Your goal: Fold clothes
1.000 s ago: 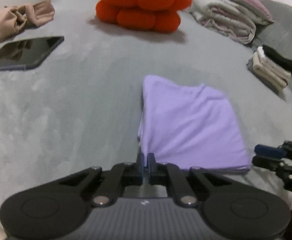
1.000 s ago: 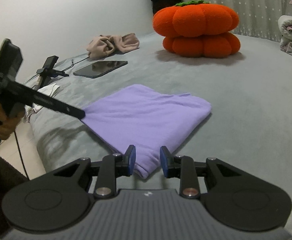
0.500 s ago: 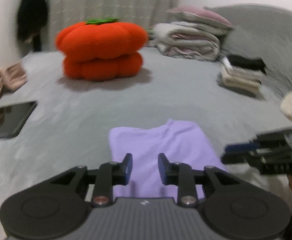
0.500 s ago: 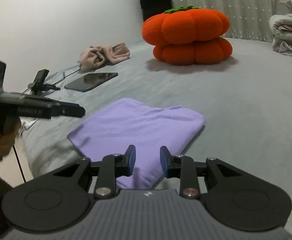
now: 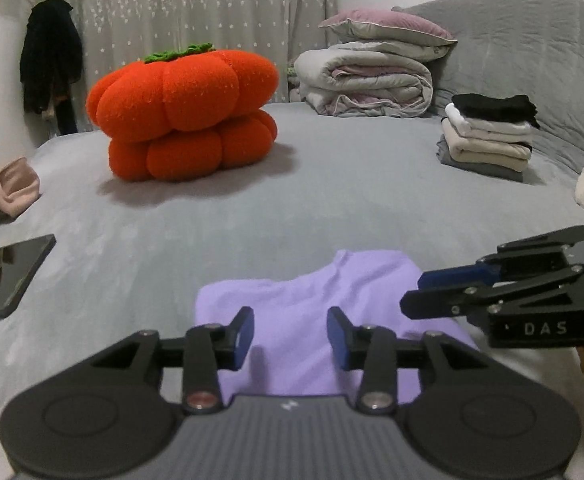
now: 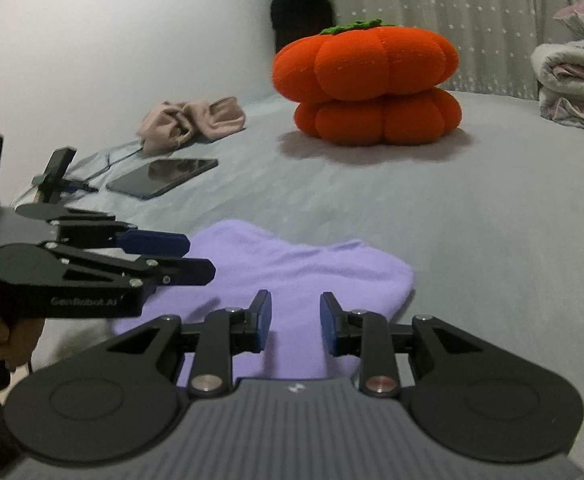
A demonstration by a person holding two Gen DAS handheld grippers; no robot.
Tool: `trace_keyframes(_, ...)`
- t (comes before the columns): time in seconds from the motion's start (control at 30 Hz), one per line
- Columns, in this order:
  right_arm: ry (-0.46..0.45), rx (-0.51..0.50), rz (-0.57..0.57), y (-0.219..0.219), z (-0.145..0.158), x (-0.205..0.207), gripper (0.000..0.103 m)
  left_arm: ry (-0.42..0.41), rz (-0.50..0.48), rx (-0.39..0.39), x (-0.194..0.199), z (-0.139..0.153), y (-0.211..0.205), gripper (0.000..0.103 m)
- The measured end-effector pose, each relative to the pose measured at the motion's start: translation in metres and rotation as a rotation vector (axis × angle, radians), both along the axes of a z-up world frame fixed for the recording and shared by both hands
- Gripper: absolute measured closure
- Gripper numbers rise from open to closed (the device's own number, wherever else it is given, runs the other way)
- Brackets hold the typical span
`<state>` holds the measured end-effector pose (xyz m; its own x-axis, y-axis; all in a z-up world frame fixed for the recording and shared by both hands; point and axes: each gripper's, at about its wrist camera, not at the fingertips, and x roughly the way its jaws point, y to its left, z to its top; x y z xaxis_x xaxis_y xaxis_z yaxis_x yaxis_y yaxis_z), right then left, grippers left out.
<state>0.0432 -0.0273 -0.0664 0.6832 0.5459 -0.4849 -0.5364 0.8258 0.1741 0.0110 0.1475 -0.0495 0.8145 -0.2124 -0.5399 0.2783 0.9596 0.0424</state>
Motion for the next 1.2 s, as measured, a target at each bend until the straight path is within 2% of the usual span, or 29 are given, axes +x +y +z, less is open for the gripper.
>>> trace_keyframes(0.1, 0.014, 0.012, -0.011, 0.005, -0.003, 0.008, 0.073, 0.027, 0.030, 0.010, 0.013, -0.008, -0.001, 0.062)
trace_keyframes(0.2, 0.026, -0.025, -0.003, 0.012, -0.012, 0.011, 0.072, 0.050, 0.060, 0.023, 0.022, -0.019, 0.000, 0.062)
trace_keyframes(0.37, -0.008, -0.091, 0.026, 0.019, -0.018, 0.002, 0.071, 0.035, 0.071, 0.023, 0.019, -0.026, 0.007, 0.054)
trace_keyframes(0.5, -0.026, -0.117, 0.042, 0.011, -0.018, -0.007, 0.069, 0.048, 0.096, -0.012, 0.014, -0.029, 0.022, 0.045)
trace_keyframes(0.63, -0.038, -0.139, 0.054, 0.002, -0.018, -0.016, 0.067, 0.059, 0.096, -0.084, 0.006, -0.031, 0.037, 0.044)
trace_keyframes(0.77, -0.051, -0.171, 0.078, -0.005, -0.017, -0.029, 0.066, 0.067, 0.081, -0.100, -0.003, -0.030, 0.046, 0.043)
trace_keyframes(0.97, -0.016, -0.185, 0.115, -0.018, -0.015, -0.041, 0.066, 0.123, 0.063, -0.138, -0.017, -0.029, 0.065, 0.034)
trace_keyframes(1.2, 0.075, -0.228, 0.151, -0.030, -0.010, -0.044, 0.058, 0.237, 0.007, -0.144, -0.025, -0.023, 0.083, 0.024)
